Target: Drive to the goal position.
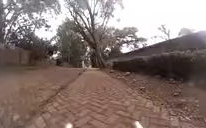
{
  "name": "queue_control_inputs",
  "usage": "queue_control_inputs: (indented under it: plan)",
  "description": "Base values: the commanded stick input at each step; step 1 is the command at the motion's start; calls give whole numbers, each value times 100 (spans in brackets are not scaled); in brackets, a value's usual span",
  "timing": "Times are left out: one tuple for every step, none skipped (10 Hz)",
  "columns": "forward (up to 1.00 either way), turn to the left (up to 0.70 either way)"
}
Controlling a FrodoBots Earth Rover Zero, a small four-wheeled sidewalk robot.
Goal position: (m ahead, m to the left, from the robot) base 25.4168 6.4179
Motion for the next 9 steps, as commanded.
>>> queue_control_inputs:
  plan:
    - [70,0]
    - [70,0]
    - [70,0]
    - [70,0]
    - [70,0]
    - [70,0]
    - [70,0]
    - [70,0]
    - [70,0]
